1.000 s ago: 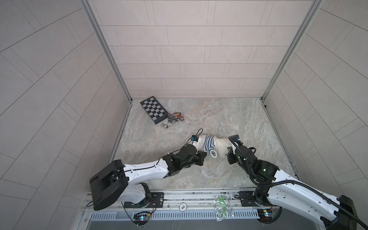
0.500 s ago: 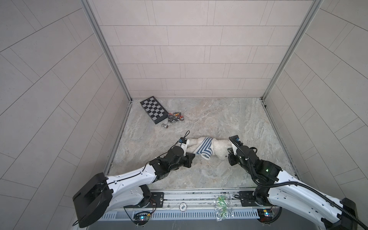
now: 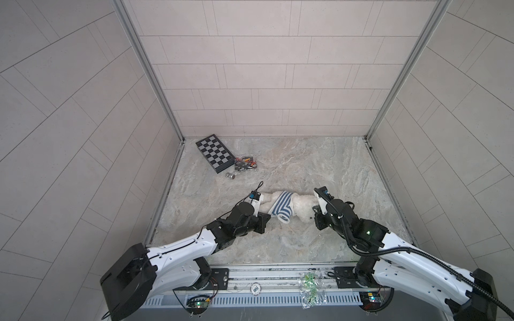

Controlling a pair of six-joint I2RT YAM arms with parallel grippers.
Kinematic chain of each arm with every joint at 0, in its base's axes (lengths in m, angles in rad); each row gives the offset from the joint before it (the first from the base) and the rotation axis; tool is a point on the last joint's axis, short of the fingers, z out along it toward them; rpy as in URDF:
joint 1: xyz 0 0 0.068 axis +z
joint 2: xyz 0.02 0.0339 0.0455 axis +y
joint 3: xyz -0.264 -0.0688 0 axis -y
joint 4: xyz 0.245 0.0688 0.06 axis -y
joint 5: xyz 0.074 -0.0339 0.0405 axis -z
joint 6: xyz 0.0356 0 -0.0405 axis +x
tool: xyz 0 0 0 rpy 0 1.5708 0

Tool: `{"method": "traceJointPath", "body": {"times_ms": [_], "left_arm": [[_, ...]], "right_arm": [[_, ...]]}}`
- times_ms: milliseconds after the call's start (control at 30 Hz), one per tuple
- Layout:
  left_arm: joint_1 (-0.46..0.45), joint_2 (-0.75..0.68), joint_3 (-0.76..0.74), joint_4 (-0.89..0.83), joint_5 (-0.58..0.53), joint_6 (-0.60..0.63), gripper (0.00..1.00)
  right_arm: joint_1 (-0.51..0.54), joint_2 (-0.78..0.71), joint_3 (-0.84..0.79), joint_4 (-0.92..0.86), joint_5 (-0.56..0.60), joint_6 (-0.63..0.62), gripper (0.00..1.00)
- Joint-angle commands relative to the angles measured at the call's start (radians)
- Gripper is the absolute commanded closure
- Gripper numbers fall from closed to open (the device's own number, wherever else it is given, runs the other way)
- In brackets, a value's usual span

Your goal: Dress the teddy bear

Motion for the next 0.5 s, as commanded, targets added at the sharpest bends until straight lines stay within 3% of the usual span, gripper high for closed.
{"method": "traceJointPath", "body": {"times_ms": [0,200,467], "left_arm": [[-0.034,0.033,0.070,0.027,0.045,0.051,1.00],[0.030,0.038,0.028,0.012,0.001,0.013,1.00],[0.115,-0.062,-0.028,-0.088,-0.071,0.031,1.00]], "right_arm": [[0.002,0.015,0.038,0.052,-0.020,0.007,1.00],[0.002,-0.006,0.031,0.024,-0.013,-0.002,1.00],[-0.011,-0.048,0.018,-0.002,-0.008,-0.016,1.00]]}}
